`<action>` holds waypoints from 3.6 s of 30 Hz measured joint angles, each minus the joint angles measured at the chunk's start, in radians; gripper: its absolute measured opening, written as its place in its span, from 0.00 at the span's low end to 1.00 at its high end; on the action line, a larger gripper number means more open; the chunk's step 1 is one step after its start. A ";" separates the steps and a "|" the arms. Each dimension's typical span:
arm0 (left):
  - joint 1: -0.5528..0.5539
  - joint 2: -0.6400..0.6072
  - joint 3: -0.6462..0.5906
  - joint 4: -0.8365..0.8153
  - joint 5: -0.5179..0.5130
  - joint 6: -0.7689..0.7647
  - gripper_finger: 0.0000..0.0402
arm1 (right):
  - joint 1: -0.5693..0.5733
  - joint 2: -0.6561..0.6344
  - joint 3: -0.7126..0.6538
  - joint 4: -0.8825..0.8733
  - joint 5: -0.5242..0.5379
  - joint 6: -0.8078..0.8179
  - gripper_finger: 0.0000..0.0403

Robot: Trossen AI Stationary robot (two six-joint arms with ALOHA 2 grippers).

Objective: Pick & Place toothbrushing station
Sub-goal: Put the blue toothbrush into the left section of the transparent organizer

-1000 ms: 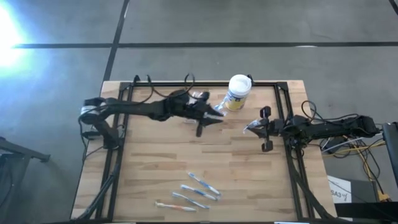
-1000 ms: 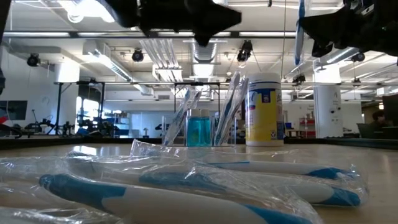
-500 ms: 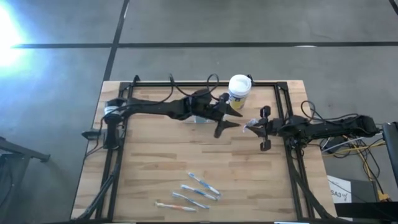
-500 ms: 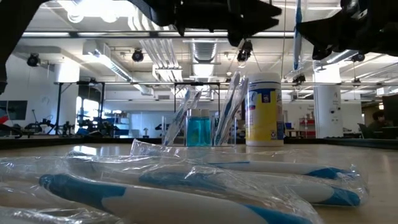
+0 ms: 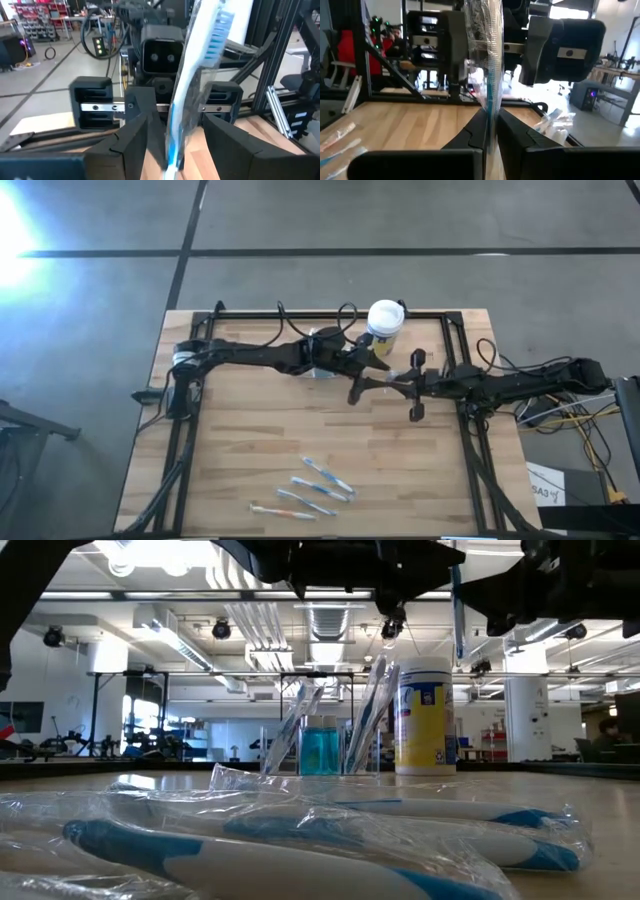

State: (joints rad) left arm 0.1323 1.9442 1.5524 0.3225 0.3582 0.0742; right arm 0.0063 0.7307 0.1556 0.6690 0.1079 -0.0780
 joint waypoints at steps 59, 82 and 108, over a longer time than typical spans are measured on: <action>-0.022 -0.779 -0.679 -0.043 -0.163 0.076 0.06 | 0.005 -0.234 0.020 -0.246 -0.106 0.047 0.32; -0.017 -1.178 -1.140 0.081 -0.343 -0.058 0.06 | 0.026 -0.453 -0.057 -0.295 -0.169 -0.004 0.02; 0.216 -0.788 -0.998 0.224 -0.330 -0.095 0.06 | 0.026 -0.585 -0.095 -0.349 -0.158 -0.004 0.02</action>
State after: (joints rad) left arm 0.3479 1.1560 0.5545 0.5469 0.0278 -0.0211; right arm 0.0326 0.1459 0.0608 0.3202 -0.0505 -0.0818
